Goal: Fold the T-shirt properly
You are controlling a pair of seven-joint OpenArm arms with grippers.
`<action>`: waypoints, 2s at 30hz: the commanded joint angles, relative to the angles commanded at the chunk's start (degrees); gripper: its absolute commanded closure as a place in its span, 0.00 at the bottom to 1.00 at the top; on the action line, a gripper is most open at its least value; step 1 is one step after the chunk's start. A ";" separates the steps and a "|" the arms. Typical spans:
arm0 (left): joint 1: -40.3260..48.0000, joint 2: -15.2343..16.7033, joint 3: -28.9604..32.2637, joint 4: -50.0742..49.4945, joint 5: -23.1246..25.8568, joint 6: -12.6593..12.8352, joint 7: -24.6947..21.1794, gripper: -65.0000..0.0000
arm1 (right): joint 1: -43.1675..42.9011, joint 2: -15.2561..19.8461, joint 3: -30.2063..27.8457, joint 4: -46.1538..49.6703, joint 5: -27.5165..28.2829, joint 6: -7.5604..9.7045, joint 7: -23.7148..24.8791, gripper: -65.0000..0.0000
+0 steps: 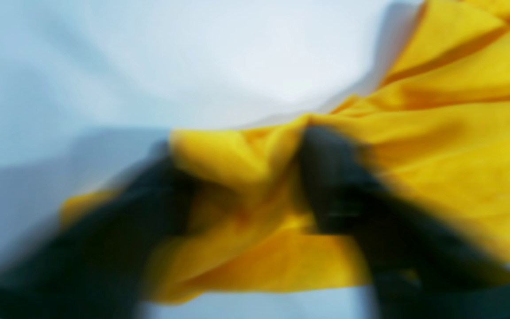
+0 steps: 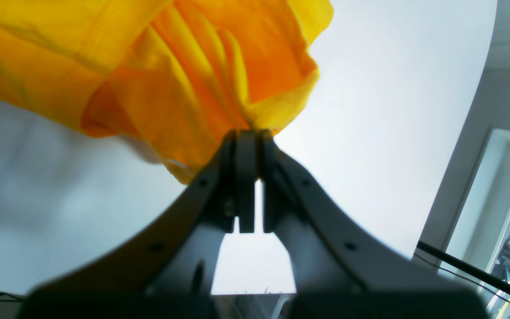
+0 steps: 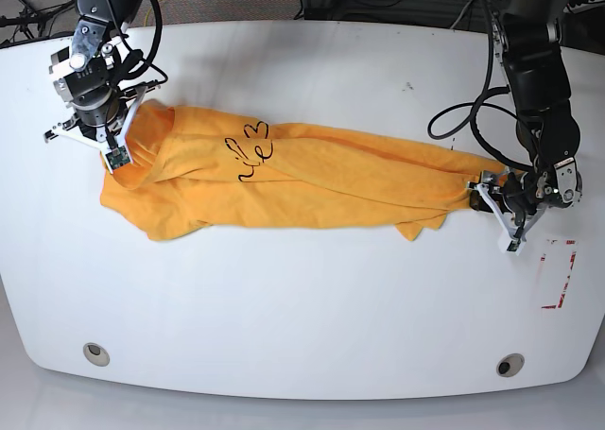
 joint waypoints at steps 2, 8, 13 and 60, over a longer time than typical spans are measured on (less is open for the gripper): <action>-0.06 -0.07 0.03 -0.09 -0.05 -0.05 0.37 0.96 | 0.00 -0.02 0.02 0.05 -0.01 0.00 -0.06 1.00; -0.40 -0.46 0.18 0.75 -0.14 -0.09 0.92 1.00 | 0.05 -0.04 -0.09 -0.11 -0.06 0.00 -0.20 1.00; -0.74 -0.61 0.20 2.15 -0.08 -0.08 0.91 0.99 | -0.03 -0.04 -0.18 -0.22 -0.07 0.00 -0.24 1.00; 3.32 -0.41 -2.80 37.31 -1.13 1.50 22.40 1.00 | 0.67 -0.40 -0.30 -0.69 -0.96 0.00 -0.05 1.00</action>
